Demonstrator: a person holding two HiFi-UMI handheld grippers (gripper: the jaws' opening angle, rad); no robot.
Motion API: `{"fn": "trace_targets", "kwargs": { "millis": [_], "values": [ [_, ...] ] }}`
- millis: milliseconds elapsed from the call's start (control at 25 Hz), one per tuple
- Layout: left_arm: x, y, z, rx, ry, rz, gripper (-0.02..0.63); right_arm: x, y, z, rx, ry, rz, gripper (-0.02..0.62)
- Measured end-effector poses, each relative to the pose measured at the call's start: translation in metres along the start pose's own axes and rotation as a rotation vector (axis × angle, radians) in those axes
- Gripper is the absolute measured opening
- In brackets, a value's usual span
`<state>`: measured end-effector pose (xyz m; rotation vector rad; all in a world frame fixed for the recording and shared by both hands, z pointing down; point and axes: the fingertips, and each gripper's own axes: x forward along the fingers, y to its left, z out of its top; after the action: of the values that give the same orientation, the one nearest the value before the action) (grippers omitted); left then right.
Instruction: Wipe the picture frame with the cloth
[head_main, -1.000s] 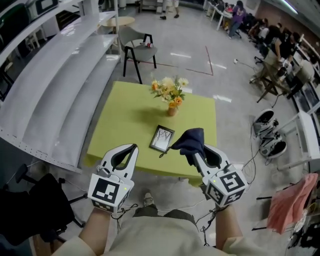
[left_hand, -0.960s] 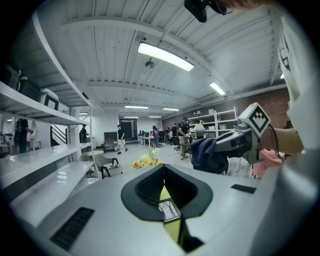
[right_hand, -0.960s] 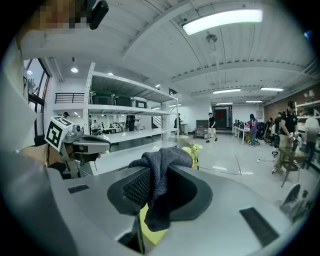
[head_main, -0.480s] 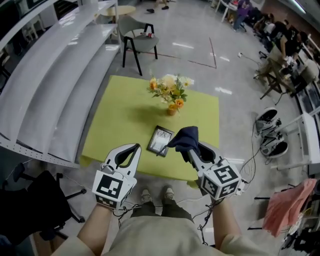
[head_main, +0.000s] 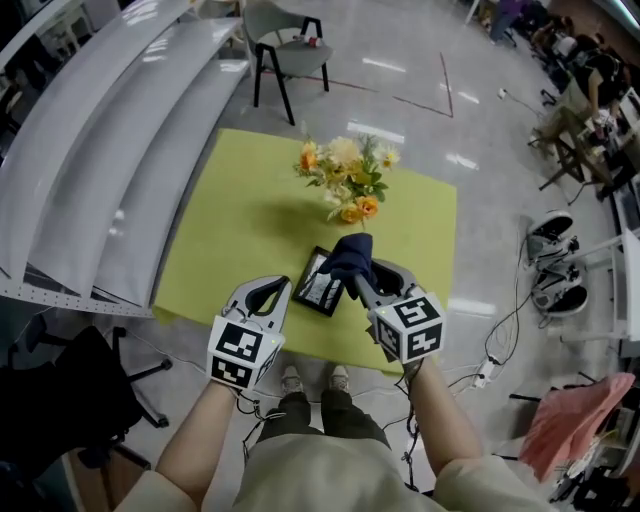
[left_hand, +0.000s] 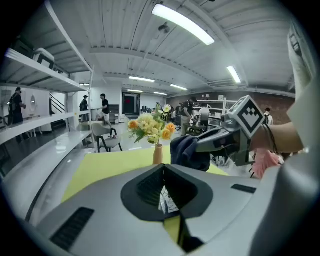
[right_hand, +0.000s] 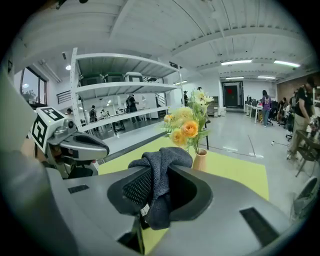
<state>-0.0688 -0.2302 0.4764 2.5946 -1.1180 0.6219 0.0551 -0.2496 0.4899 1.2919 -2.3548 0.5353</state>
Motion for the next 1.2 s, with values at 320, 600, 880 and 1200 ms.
{"fn": "trace_targets", "kwargs": {
  "millis": [320, 600, 880, 1200],
  "values": [
    [0.064, 0.006, -0.076, -0.048, 0.182, -0.023, 0.008, 0.082, -0.011, -0.039, -0.010, 0.077, 0.011, 0.095],
    [0.104, -0.002, -0.140, -0.068, 0.324, -0.073, 0.008, 0.130, -0.017, -0.084, -0.007, 0.179, 0.015, 0.095],
    [0.123, -0.004, -0.170, -0.073, 0.400, -0.095, 0.008, 0.146, -0.020, -0.121, -0.030, 0.269, 0.028, 0.095],
    [0.122, -0.002, -0.174, -0.126, 0.402, -0.088, 0.008, 0.117, -0.039, -0.139, -0.034, 0.306, -0.008, 0.094]
  ]
}}
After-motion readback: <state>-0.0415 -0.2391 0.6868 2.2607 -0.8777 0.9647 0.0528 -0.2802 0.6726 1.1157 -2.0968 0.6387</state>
